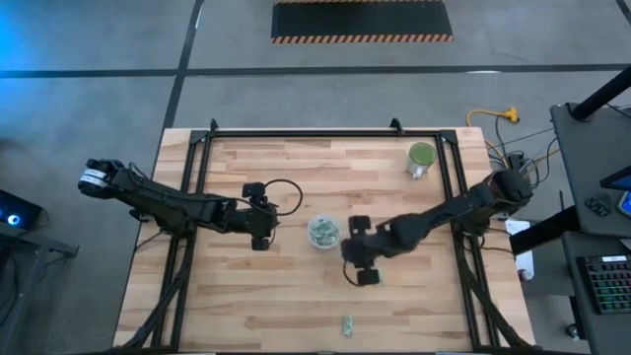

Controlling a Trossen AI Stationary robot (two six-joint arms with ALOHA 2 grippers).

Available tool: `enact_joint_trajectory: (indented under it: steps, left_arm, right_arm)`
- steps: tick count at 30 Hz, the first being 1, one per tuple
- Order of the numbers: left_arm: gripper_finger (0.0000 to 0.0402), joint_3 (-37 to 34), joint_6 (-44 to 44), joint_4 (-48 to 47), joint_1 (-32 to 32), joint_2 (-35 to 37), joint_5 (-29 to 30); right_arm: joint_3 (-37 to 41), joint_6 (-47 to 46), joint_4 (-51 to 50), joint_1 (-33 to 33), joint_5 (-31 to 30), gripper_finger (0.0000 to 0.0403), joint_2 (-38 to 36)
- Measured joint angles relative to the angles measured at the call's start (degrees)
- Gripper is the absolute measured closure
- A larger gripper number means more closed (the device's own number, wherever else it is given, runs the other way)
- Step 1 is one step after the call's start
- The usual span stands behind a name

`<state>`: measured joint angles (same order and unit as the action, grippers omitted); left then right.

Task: Pick and place Stevia / Truvia into bins
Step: Put the light green stevia packet into the transparent container

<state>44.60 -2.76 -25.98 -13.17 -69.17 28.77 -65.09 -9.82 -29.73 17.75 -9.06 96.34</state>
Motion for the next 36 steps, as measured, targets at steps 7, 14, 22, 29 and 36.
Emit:
enact_joint_trajectory:
  steps: [7, 14, 22, 29, 36]
  left_arm:
    - [0.0197, 0.00, 0.00, 0.26, 0.01, -0.02, -0.15]
    - [0.0197, 0.00, 0.07, 1.79, 0.02, -0.02, -0.13]
    - [0.0197, 0.00, 0.09, 3.49, 0.00, -0.04, -0.80]
    - [0.0197, 0.00, 0.09, 3.68, 0.00, -0.07, -1.42]
    - [0.0197, 0.00, 0.13, 4.49, 0.00, -0.05, -1.45]
  right_arm:
    - [5.20, -11.56, -0.50, 6.48, 0.00, 0.0289, -0.49]
    - [9.32, -22.10, -0.72, 11.85, 0.00, 0.0298, -0.51]
    - [12.52, -28.07, -0.53, 13.63, -0.02, 0.0311, -0.62]
    - [15.12, -29.66, 1.78, 13.63, -0.09, 0.0317, -0.62]
    - [17.13, -29.68, 4.72, 13.61, -0.31, 0.0313, -0.63]
